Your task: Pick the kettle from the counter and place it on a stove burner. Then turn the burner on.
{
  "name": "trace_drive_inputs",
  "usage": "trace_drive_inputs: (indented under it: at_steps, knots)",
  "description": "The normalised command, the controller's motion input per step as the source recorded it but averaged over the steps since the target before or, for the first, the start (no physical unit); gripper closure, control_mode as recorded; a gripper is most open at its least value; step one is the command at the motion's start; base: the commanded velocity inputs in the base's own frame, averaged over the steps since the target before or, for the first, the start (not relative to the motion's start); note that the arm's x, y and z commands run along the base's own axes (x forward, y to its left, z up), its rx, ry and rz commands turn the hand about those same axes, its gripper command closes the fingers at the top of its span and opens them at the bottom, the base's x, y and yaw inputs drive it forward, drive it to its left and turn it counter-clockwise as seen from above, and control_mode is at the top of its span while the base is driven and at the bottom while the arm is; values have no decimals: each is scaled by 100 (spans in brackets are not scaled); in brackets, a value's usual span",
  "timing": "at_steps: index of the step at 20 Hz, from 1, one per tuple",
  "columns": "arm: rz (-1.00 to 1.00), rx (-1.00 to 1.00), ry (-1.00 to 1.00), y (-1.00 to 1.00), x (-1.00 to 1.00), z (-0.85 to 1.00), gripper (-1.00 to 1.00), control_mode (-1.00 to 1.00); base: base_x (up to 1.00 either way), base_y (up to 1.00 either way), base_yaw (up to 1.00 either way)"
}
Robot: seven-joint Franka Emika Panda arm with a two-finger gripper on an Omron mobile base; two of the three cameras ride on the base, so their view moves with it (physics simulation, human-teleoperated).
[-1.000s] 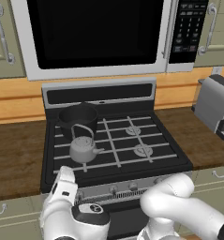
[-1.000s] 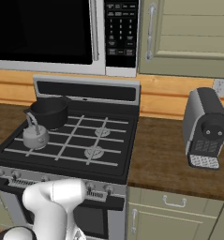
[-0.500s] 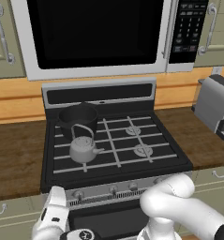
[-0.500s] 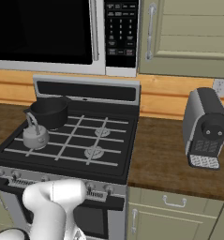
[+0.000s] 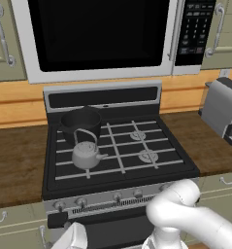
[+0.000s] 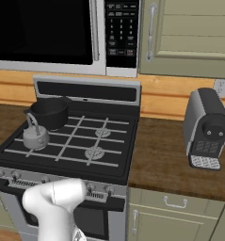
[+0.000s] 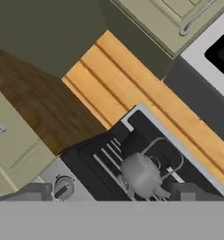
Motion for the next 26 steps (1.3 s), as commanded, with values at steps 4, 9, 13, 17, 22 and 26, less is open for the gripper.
trace_drive_inputs:
  at_steps: [4, 9, 13, 17, 22, 26]
  knots:
    - [-7, 42, -4, -31, 0, -25, -100, -100, 0, 0, 0]
    - [-13, 55, 0, -38, 12, -32, -100, -100, 0, 0, 0]
    - [-18, 59, 0, -36, 23, -29, -100, -100, 0, 0, 0]
    - [-12, 29, 0, 0, 44, -14, -100, -100, 0, 0, 0]
    - [-11, 16, -3, 2, 56, -18, -100, -100, 0, 0, 0]
    - [-4, -1, -1, 22, 41, -21, -100, -100, 0, 0, 0]
